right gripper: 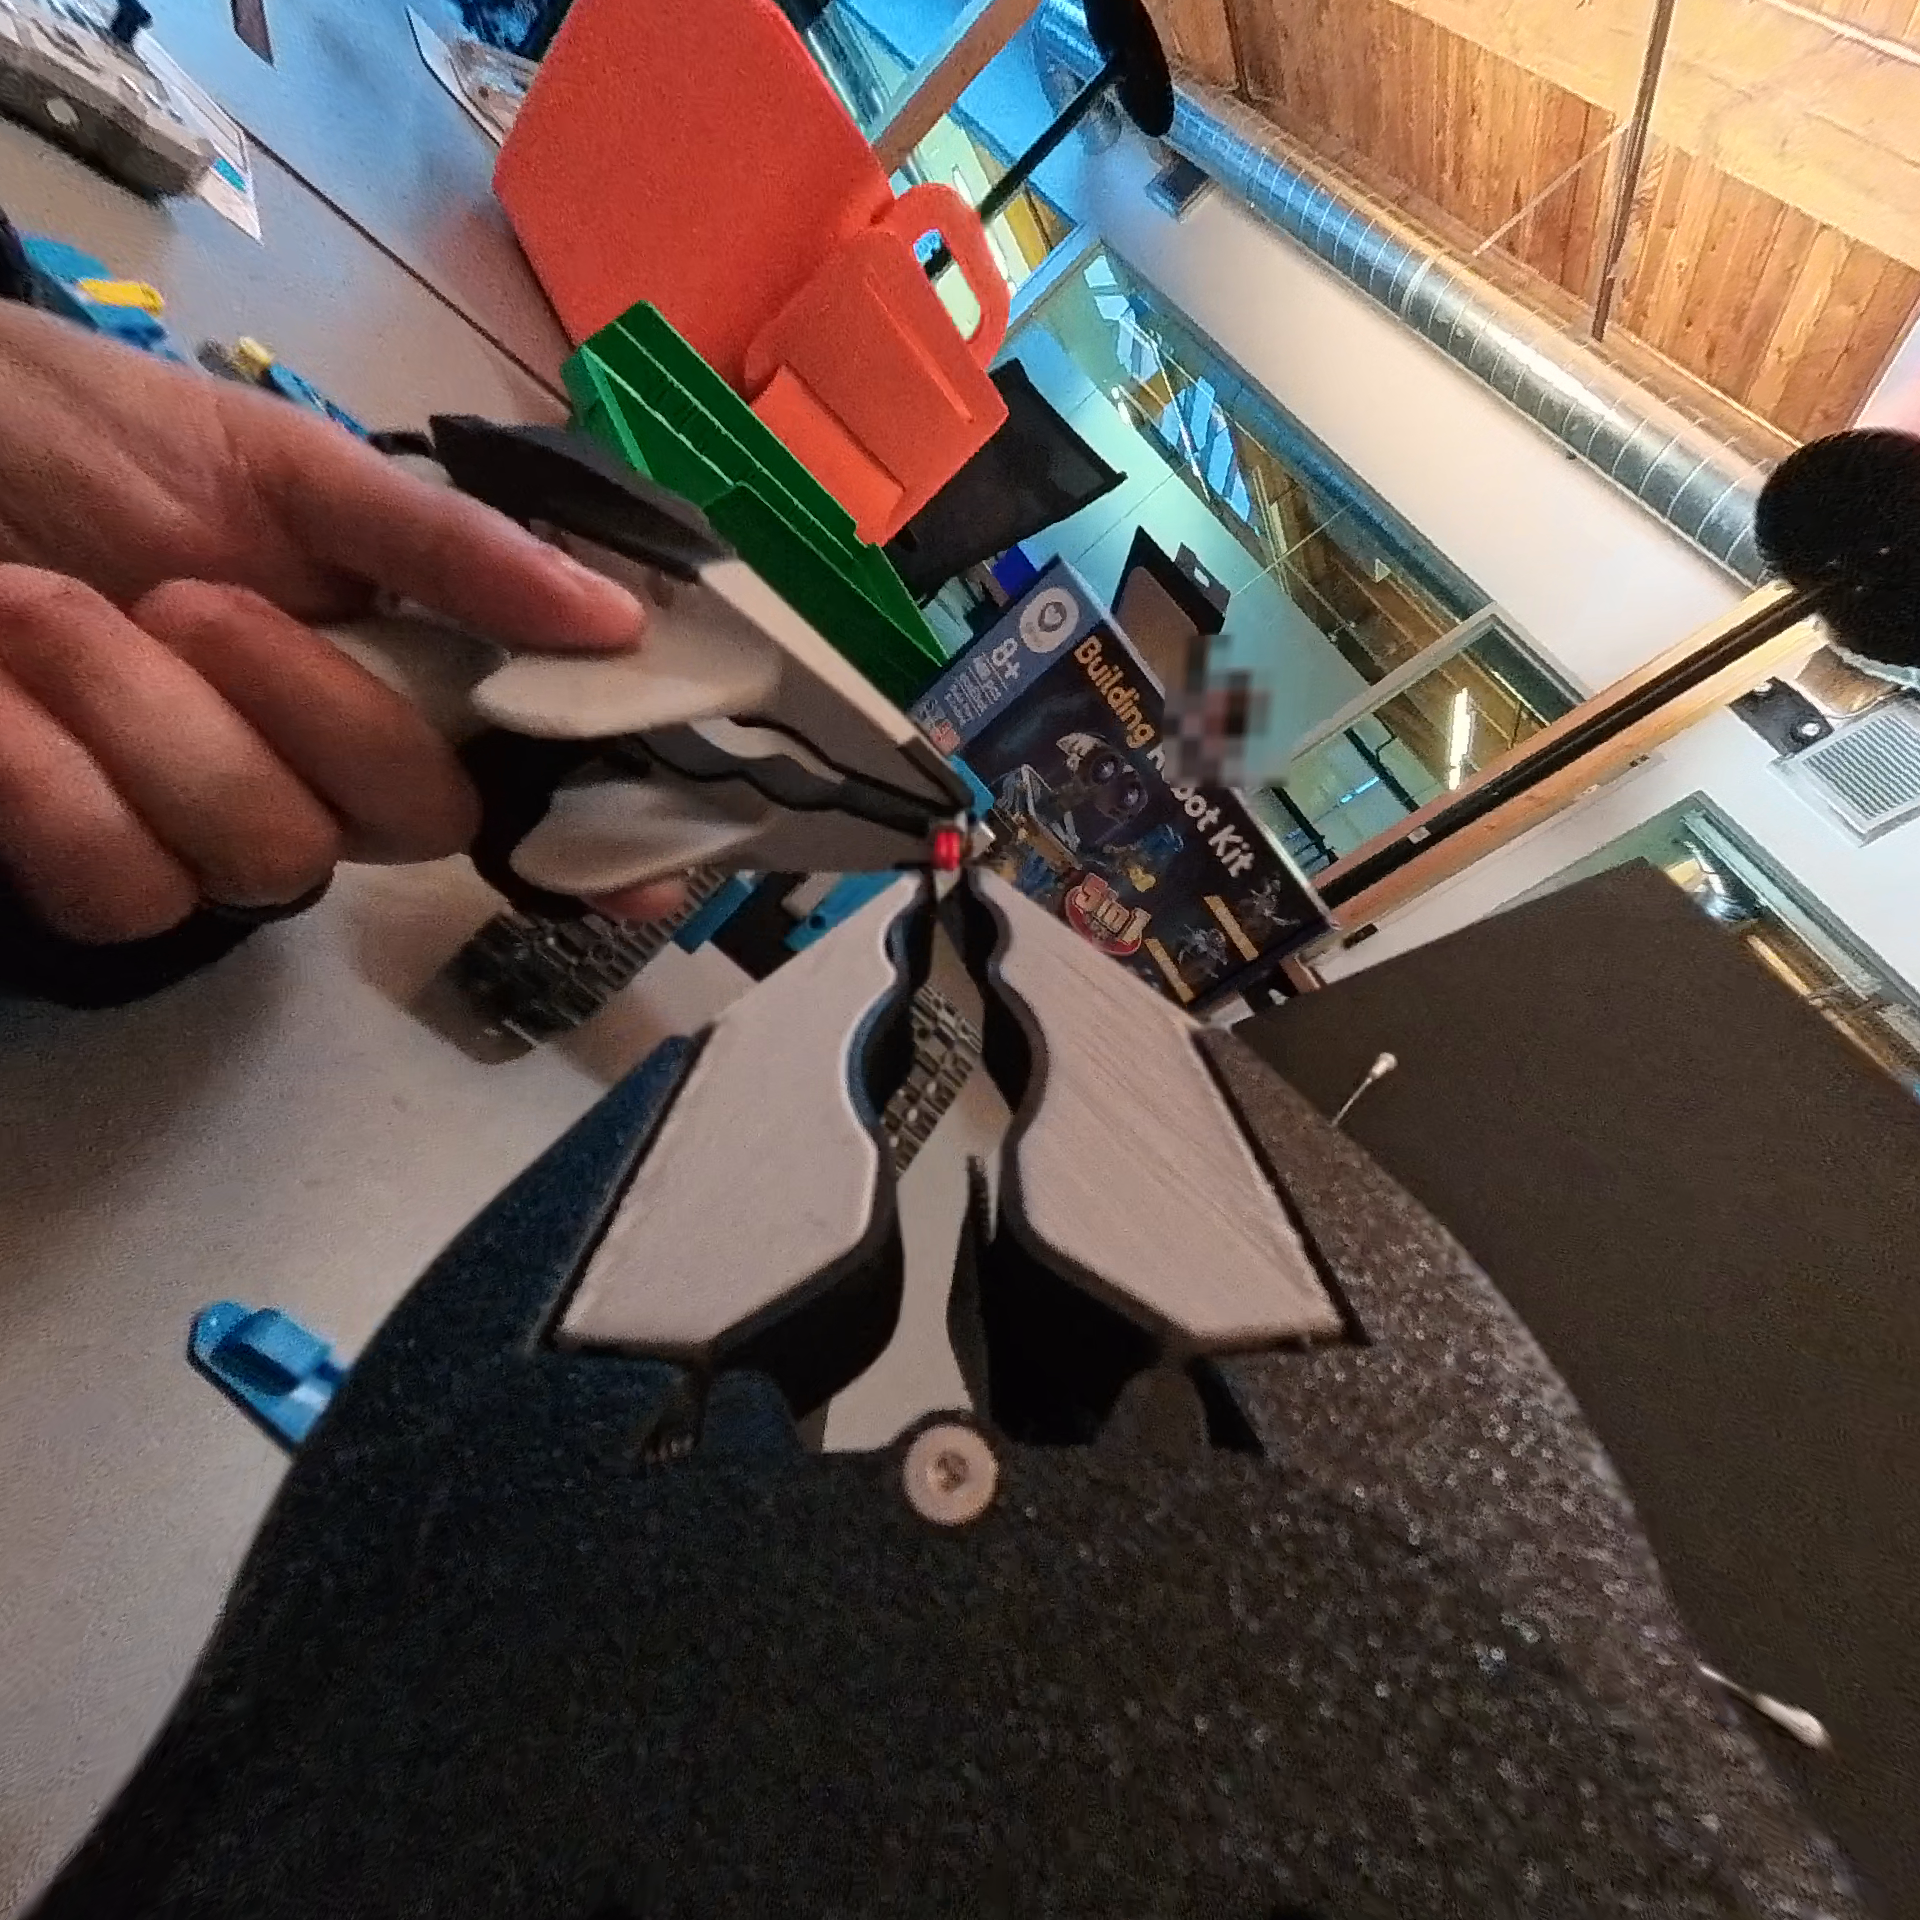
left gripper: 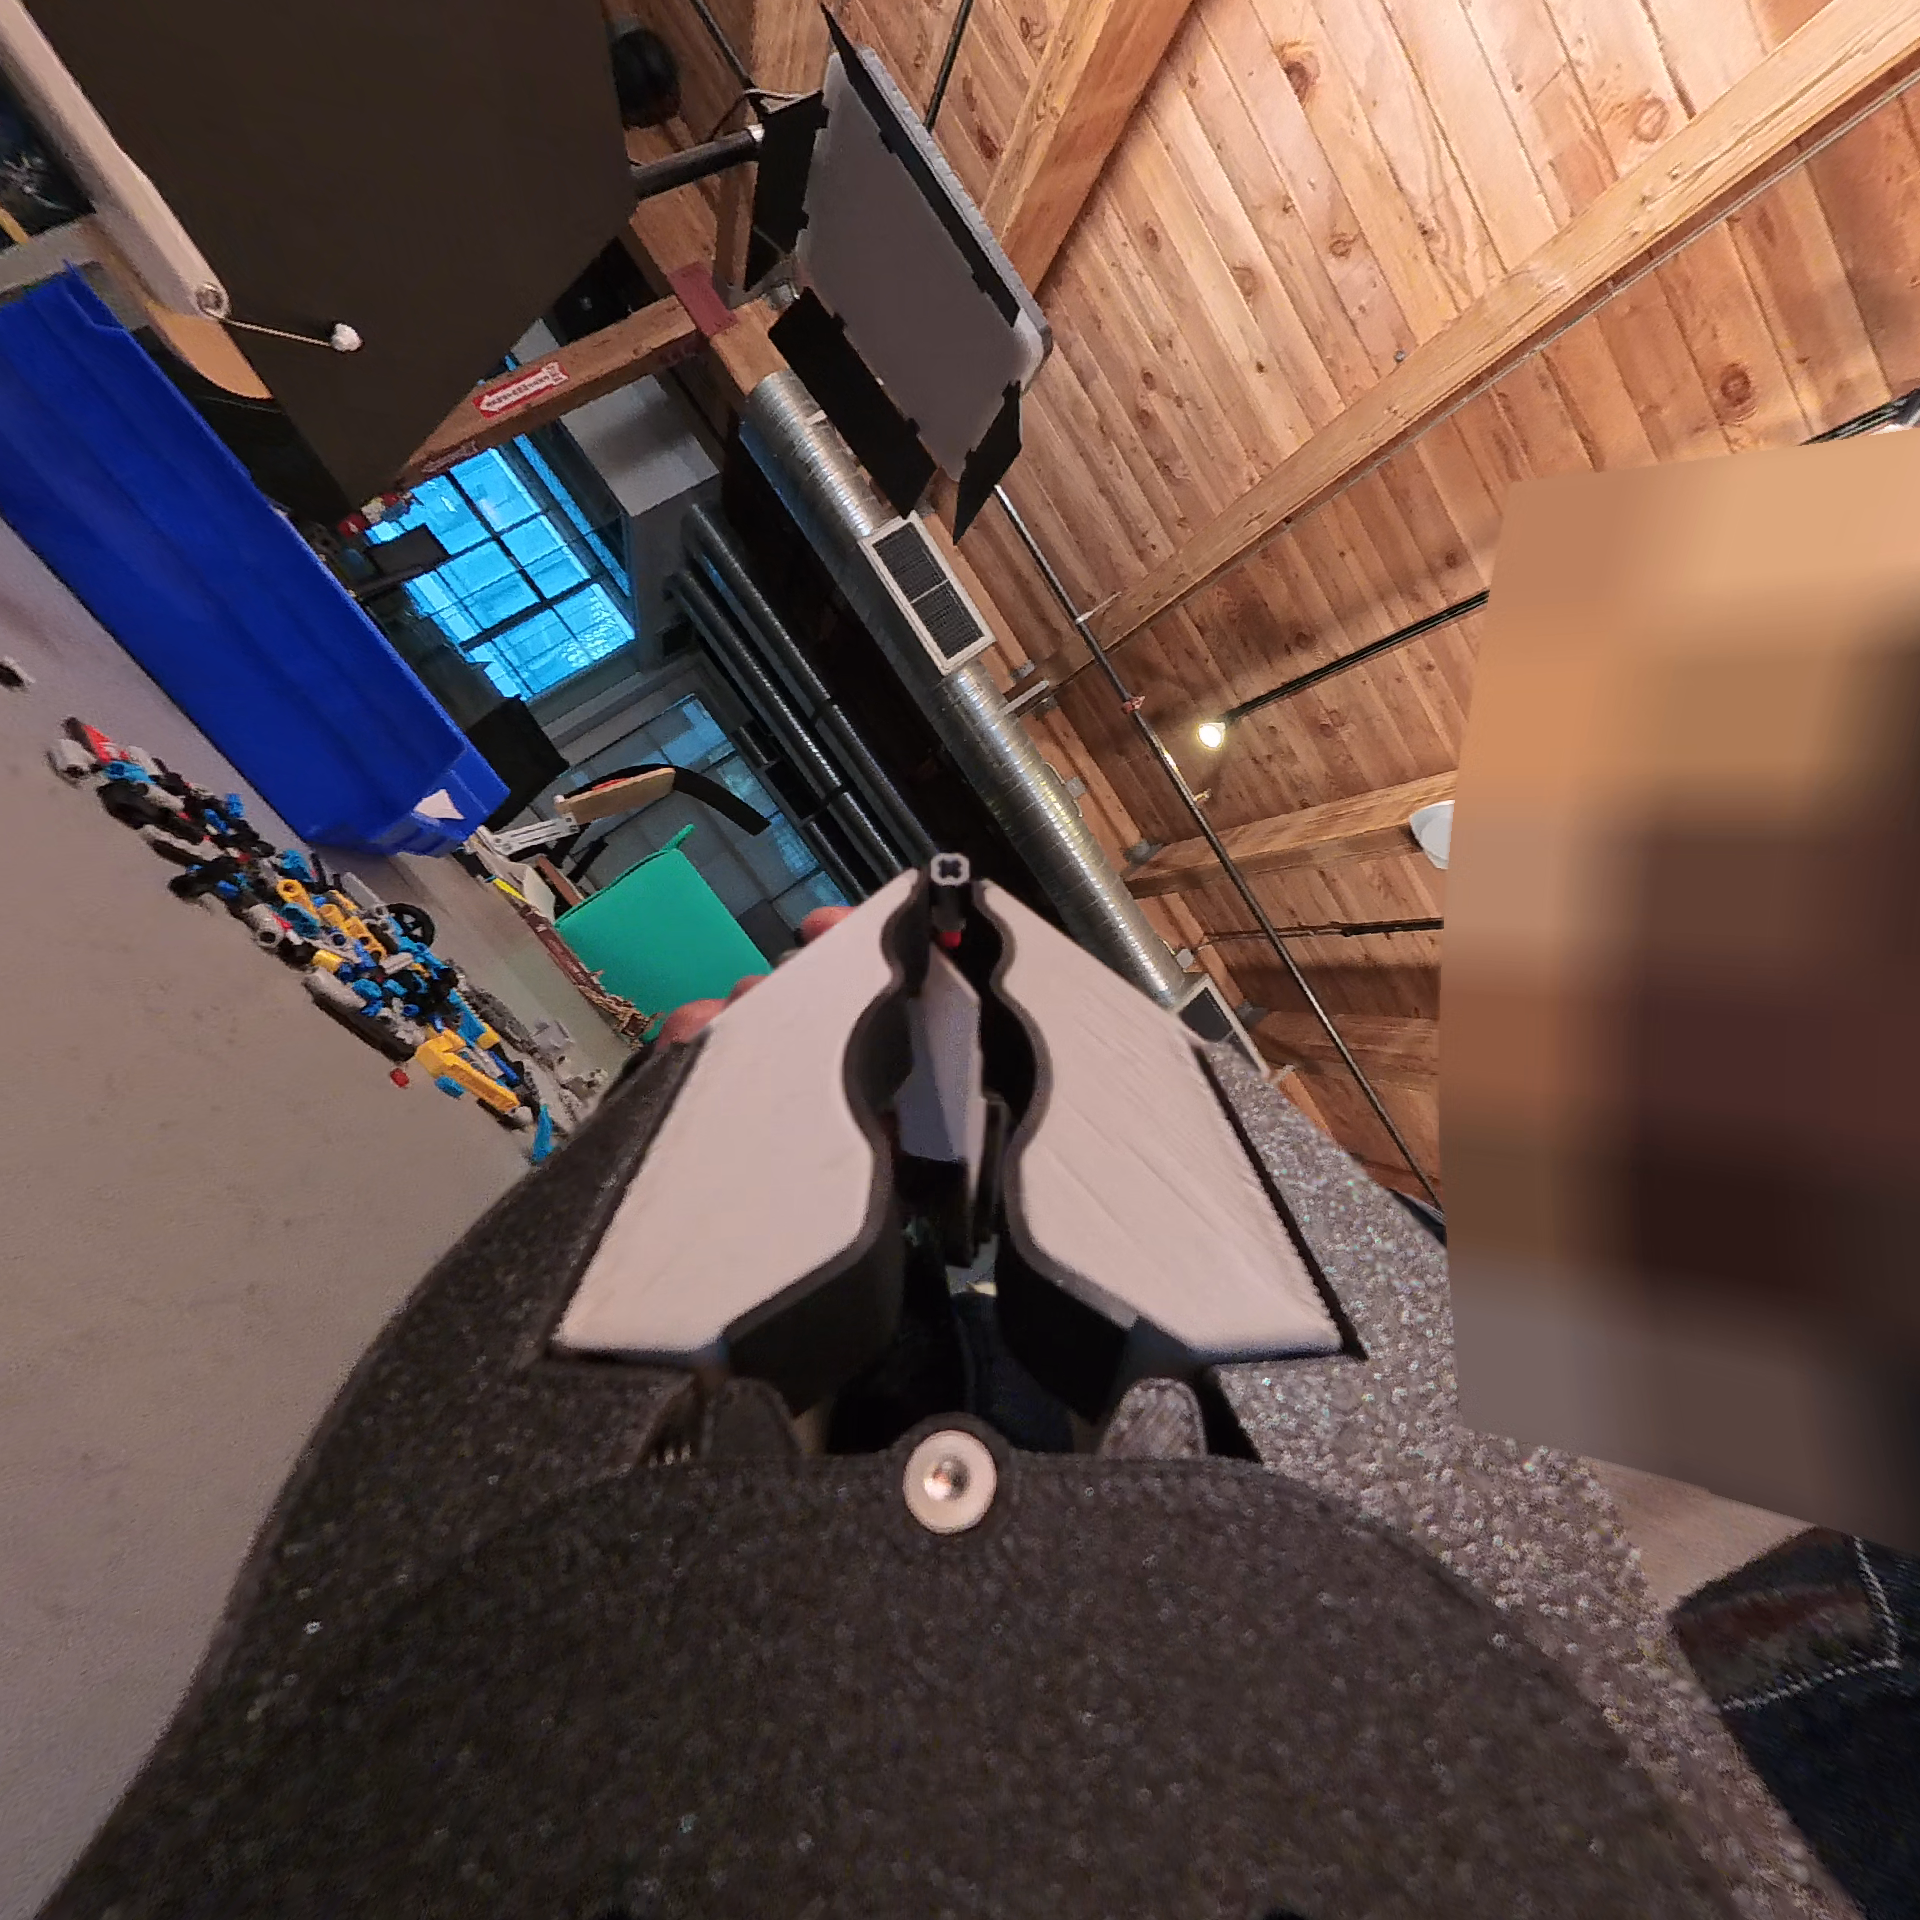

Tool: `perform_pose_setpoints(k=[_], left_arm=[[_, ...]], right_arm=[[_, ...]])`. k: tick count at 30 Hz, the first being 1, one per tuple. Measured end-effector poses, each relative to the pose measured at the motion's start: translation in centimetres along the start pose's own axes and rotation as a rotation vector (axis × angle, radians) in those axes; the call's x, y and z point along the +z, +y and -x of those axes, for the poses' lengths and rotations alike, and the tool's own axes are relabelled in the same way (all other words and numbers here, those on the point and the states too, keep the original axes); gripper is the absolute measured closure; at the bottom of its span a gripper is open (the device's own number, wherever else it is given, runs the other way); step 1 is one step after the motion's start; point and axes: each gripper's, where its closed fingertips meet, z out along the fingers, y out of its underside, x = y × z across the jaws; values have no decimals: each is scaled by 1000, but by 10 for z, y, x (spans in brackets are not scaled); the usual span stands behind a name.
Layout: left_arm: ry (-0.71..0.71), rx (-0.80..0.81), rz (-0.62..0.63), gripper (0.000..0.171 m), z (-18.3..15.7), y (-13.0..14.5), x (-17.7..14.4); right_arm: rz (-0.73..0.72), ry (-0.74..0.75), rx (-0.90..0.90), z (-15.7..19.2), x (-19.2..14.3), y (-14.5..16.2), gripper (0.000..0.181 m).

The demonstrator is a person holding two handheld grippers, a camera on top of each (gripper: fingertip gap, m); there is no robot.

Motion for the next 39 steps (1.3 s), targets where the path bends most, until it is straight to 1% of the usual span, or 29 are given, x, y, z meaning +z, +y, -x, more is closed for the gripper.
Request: perform_pose_setpoints(k=[2, 3, 5, 7, 9, 11, 13, 19, 23, 26, 28, 29, 33, 35, 37, 39], left_arm=[[-31, 37, 17, 168, 3, 3, 1], [-36, 56, 5, 168, 2, 0, 0], [-34, 49, -12, 167, 2, -3, -2], [-37, 28, -23, 168, 4, -5, -3], [-40, 41, -22, 167, 4, -6, -4], [-39, 35, -12, 167, 4, -4, -3], [-31, 28, -6, 167, 3, -2, -2], [-49, 47, -6, 167, 5, -2, -2], [-75, 61, -20, 167, 9, -5, -3], [-125, 196, 3, 168, 6, -5, -3], [-144, 278, 8, 169, 2, -6, -2], [-149, 289, 2, 168, 2, -7, -2], [-146, 275, -56, 170, 1, -12, -5], [-122, 237, -72, 171, 1, -12, -5], [-133, 257, -69, 171, 0, -14, -6], [-130, 232, -73, 171, 3, -14, -7]], right_arm=[[15, 10, -35, 0, -1, 3, 181], [-10, 18, -39, -1, -3, -2, 181], [-21, 2, 3, 0, -3, -2, 181], [-28, -3, 19, -1, -3, -2, 173], [-40, -10, 34, 0, -3, -5, 174], [-22, -11, 23, 2, -1, -2, 174], [-34, -5, 23, 1, -2, -5, 179], [-14, -17, 29, 1, 0, -3, 179], [34, -26, 5, 1, 4, 1, 180], [26, -46, 76, 0, 3, 0, 181], [-1, -77, 195, -2, 3, -3, 181], [-2, -87, 234, -2, 3, -3, 181], [-10, -119, 341, -1, 7, -3, 181], [-19, -119, 346, -1, 7, -4, 181], [-19, -127, 362, 0, 8, -4, 181], [-8, -137, 358, 2, 7, -2, 181]])
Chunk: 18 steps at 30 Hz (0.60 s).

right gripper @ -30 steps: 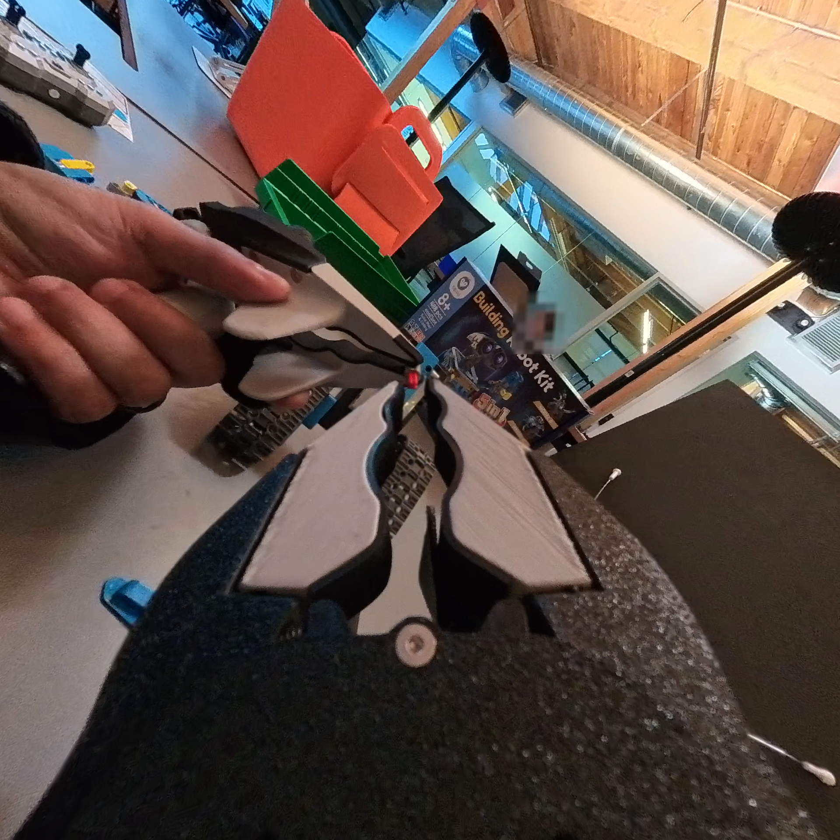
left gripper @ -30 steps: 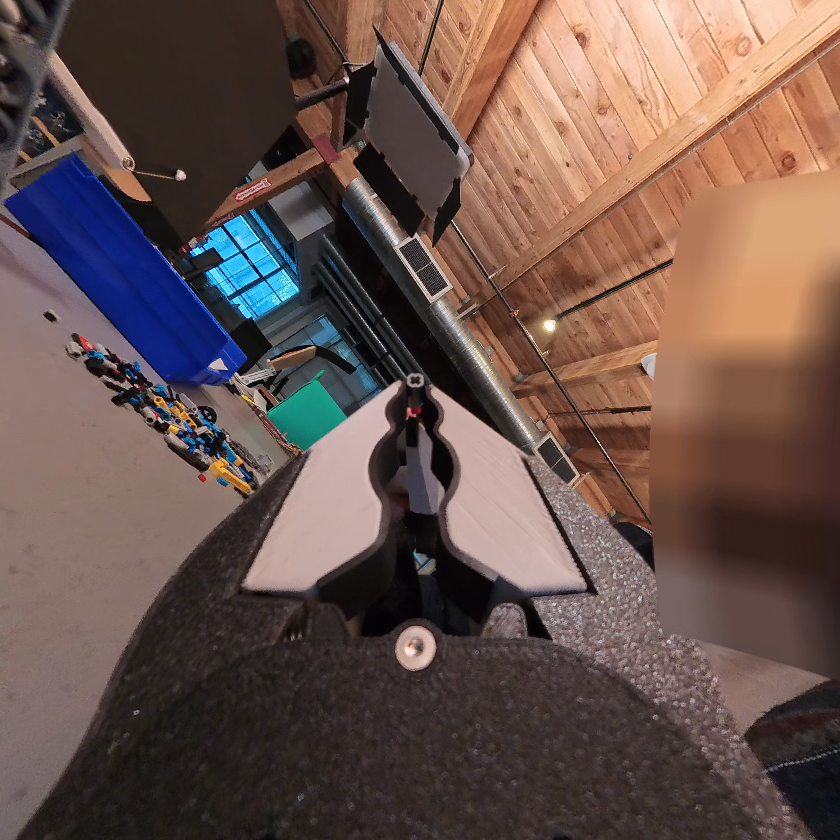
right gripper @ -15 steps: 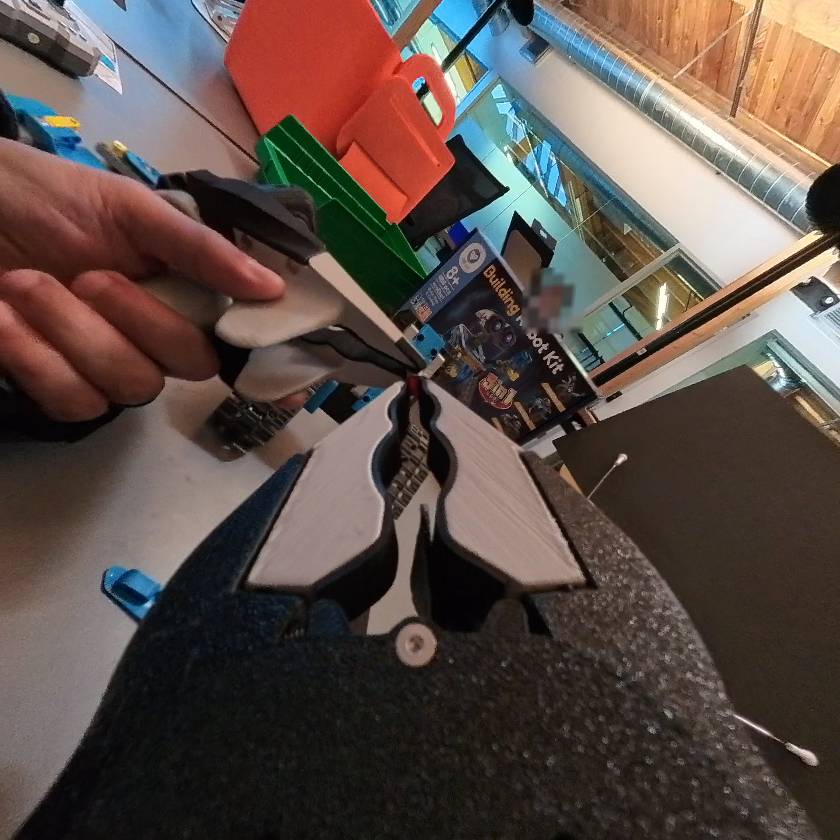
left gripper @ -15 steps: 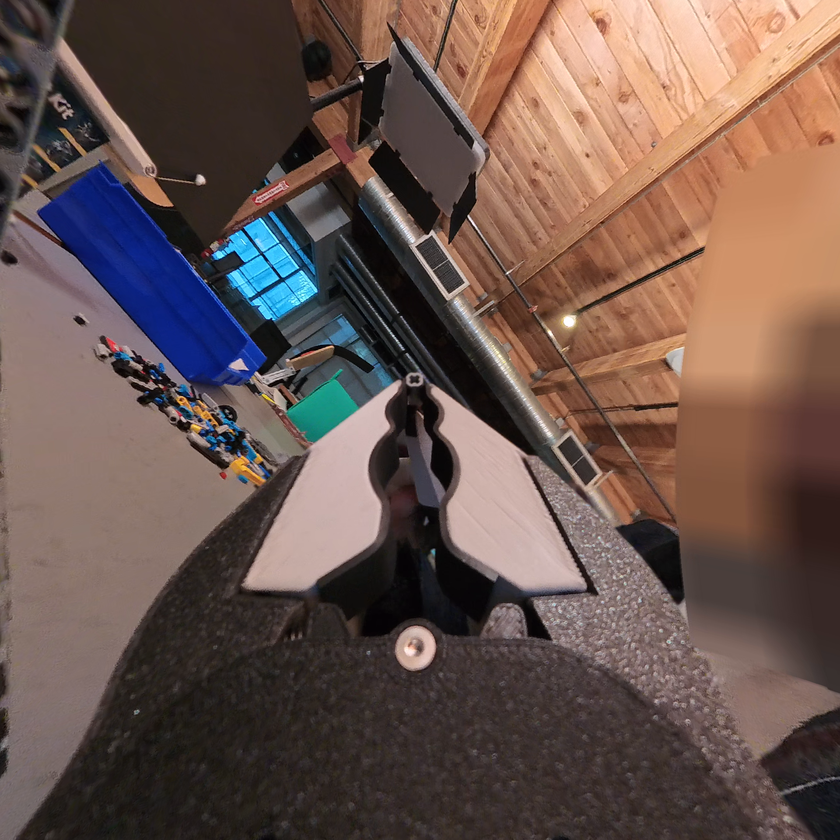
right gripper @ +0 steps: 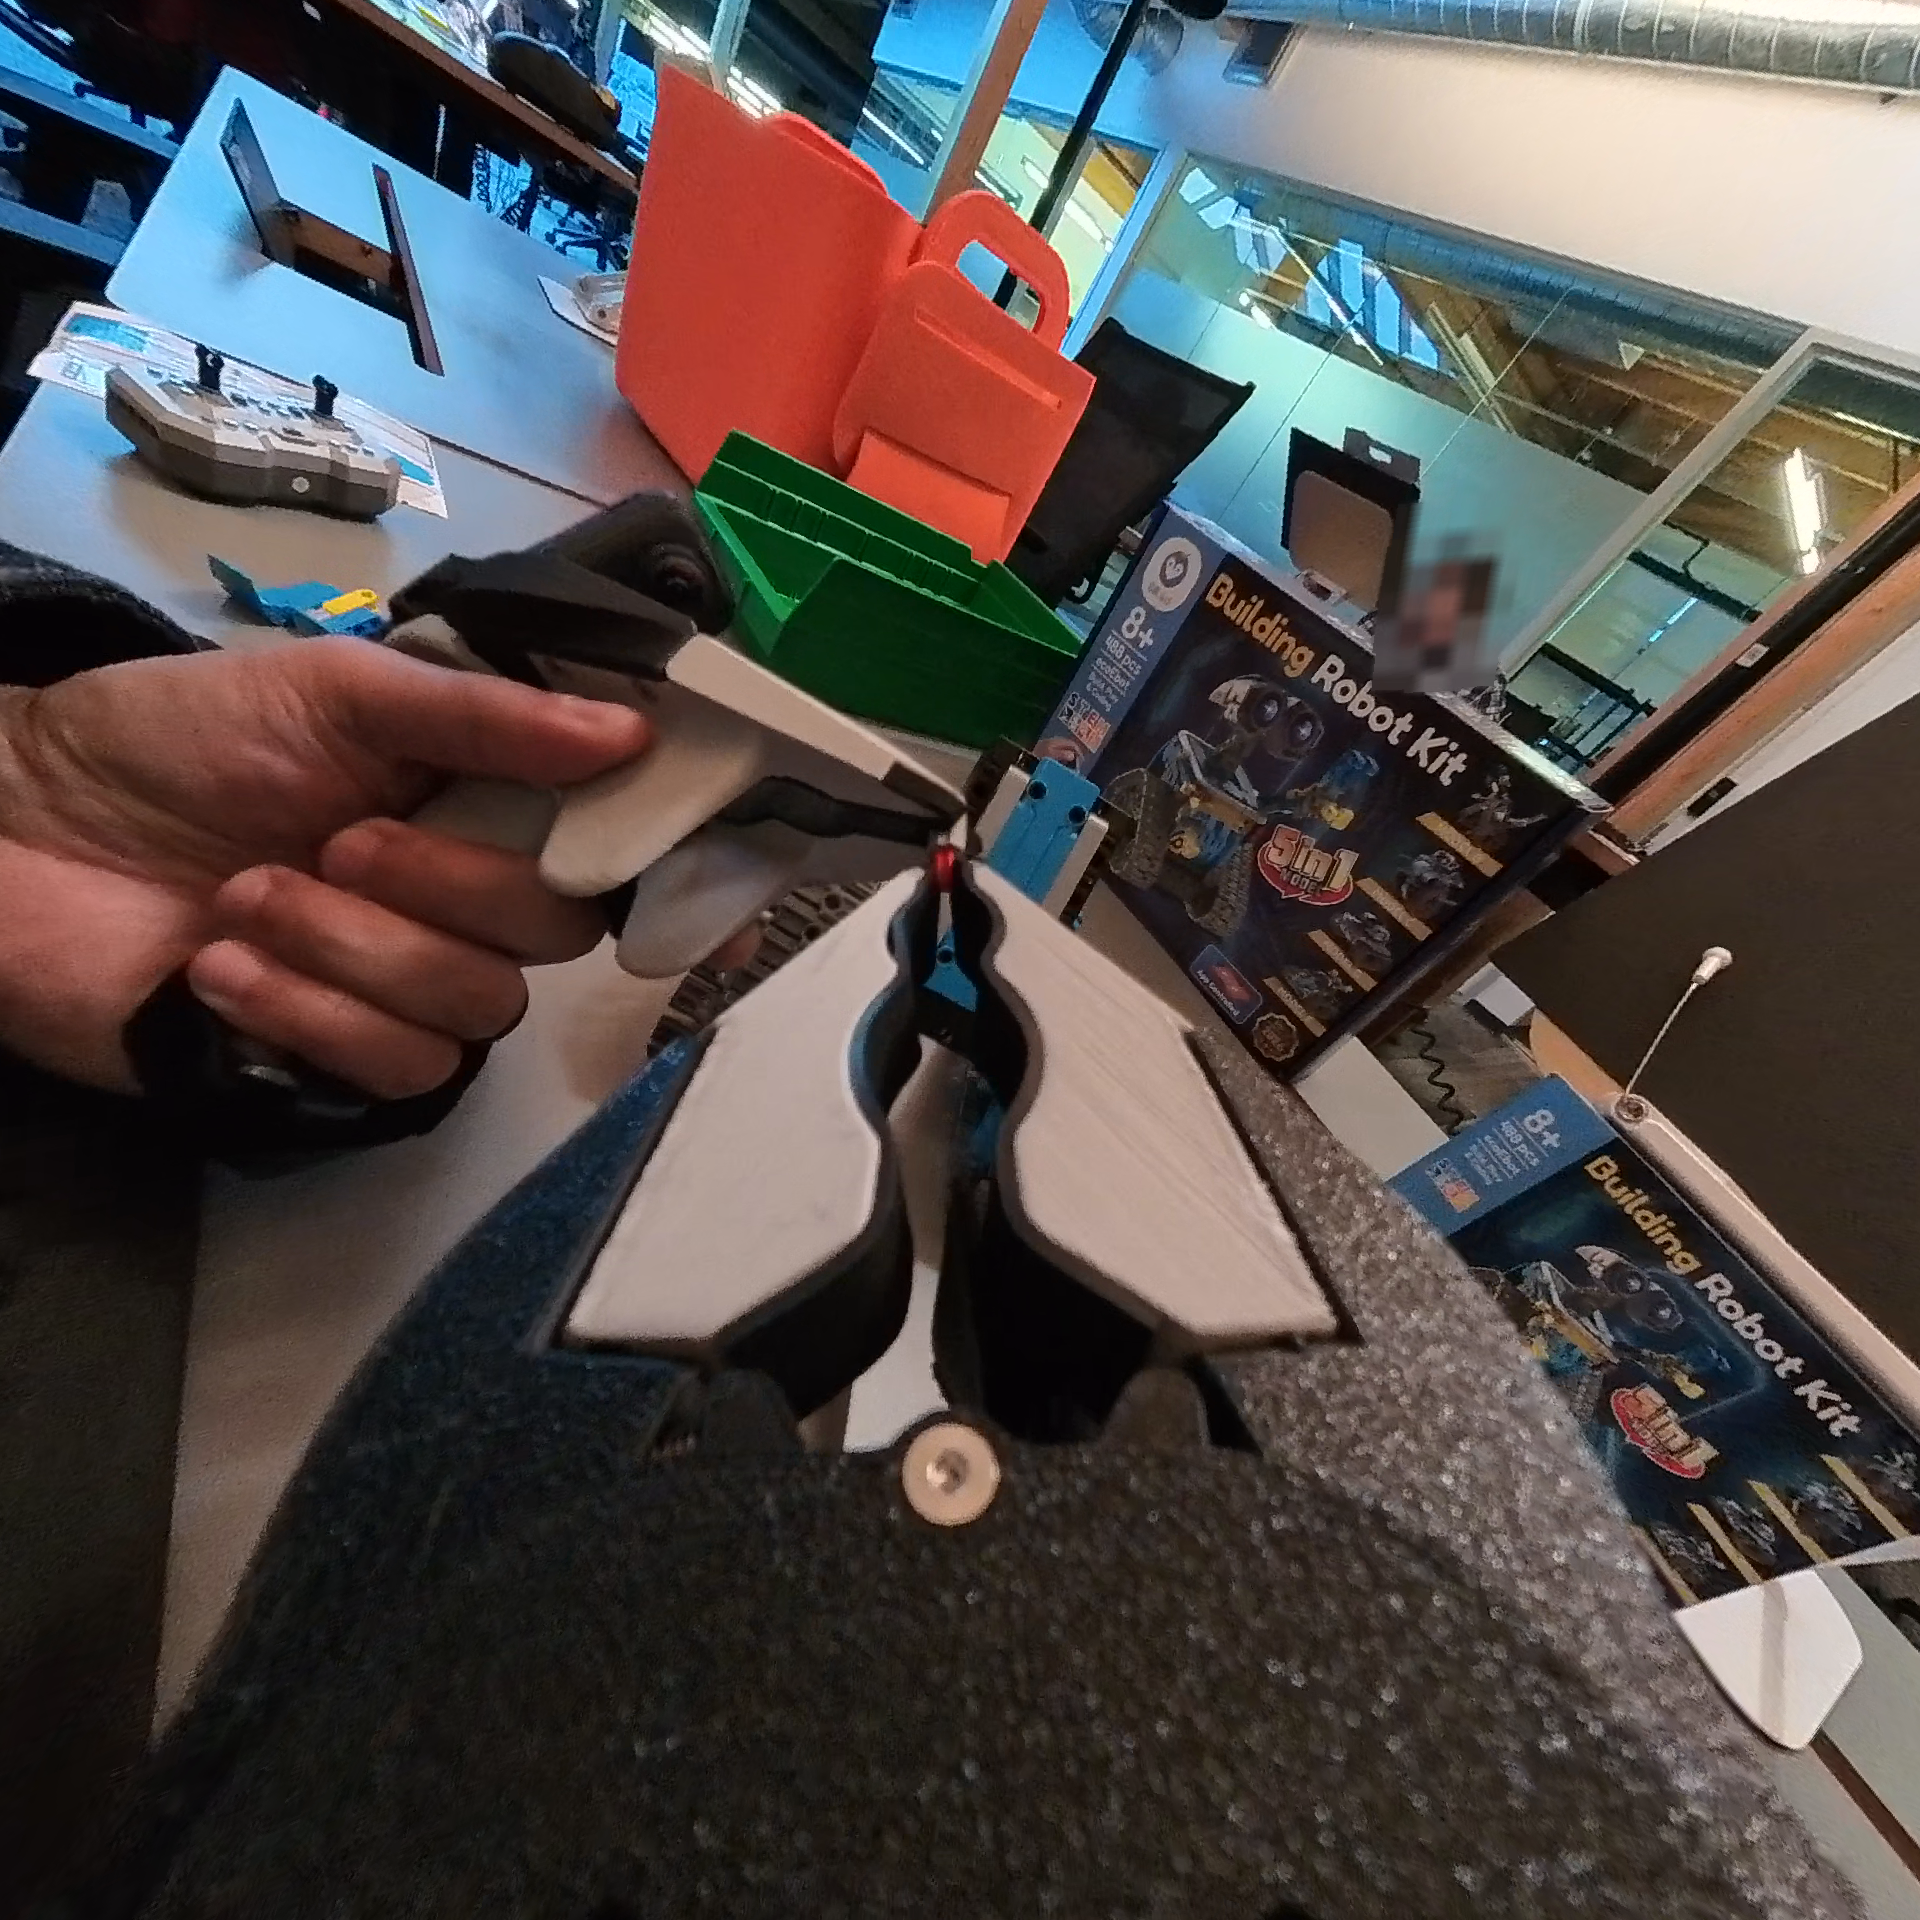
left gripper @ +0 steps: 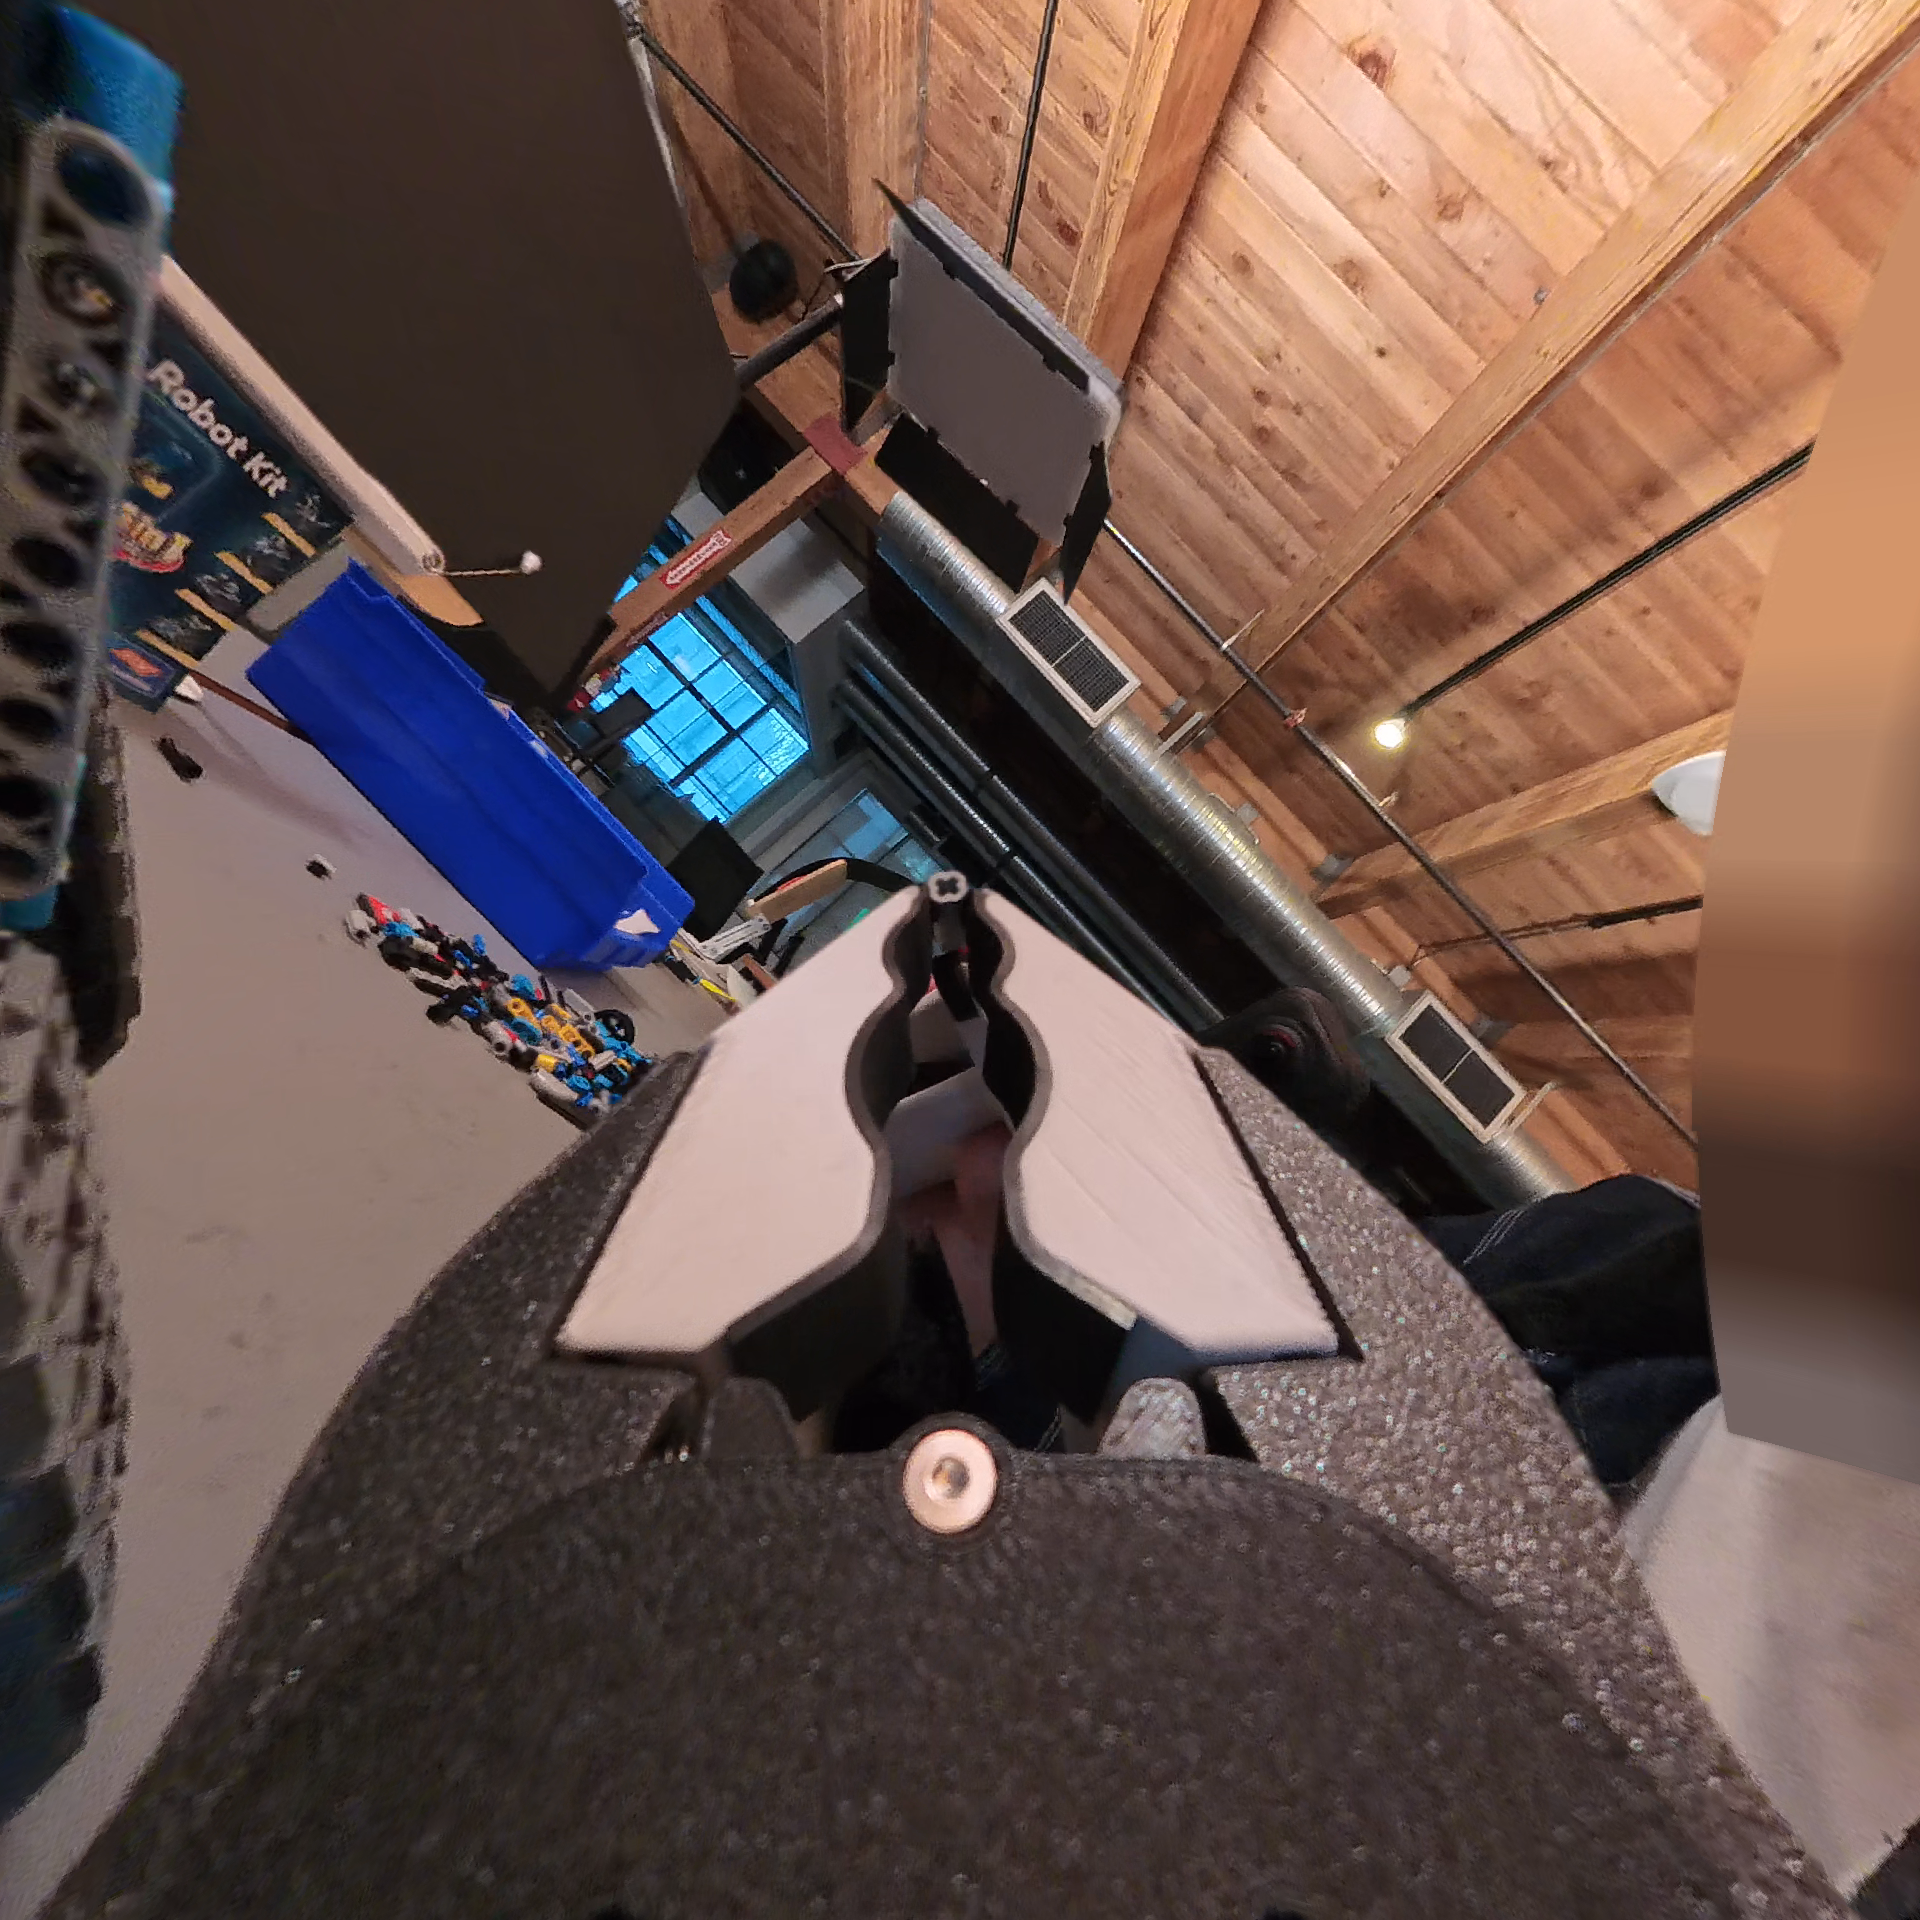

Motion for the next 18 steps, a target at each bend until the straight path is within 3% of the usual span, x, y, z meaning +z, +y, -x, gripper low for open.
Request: perform_pose_setpoints(k=[4, 5, 7, 8, 10, 11, 12, 13, 15, 18], left_arm=[[7, 10, -2, 171, -1, -2, 0], [-3, 6, -72, 171, 1, -14, -5], [-81, -128, -412, 169, 33, -88, -62], [-83, -89, -466, 171, 29, -107, -81], [-40, 261, -165, 167, -21, -61, -33], [-9, 276, -104, 167, -26, -40, -17], [0, 179, -96, 167, -16, -33, -12], [-2, 87, -116, 167, -5, -38, -14], [-1, 98, -106, 168, -5, -44, -18], [-126, 74, -25, 167, 16, -31, -20]], right_arm=[[-6, -13, 33, 0, 0, -1, 181], [-7, -20, 37, 0, -2, -1, 181], [-58, -12, 99, -9, -19, -4, 181], [-84, -2, 174, -16, -25, -3, 181], [-62, -11, 232, -29, -22, 4, 181], [-46, -72, 299, -25, -16, 10, 181], [-69, -106, 335, -22, -15, 9, 181], [-58, -109, 347, -21, -15, 14, 181], [45, -108, 380, -22, -10, 40, 181], [101, -28, 424, -40, -6, 58, 181]])
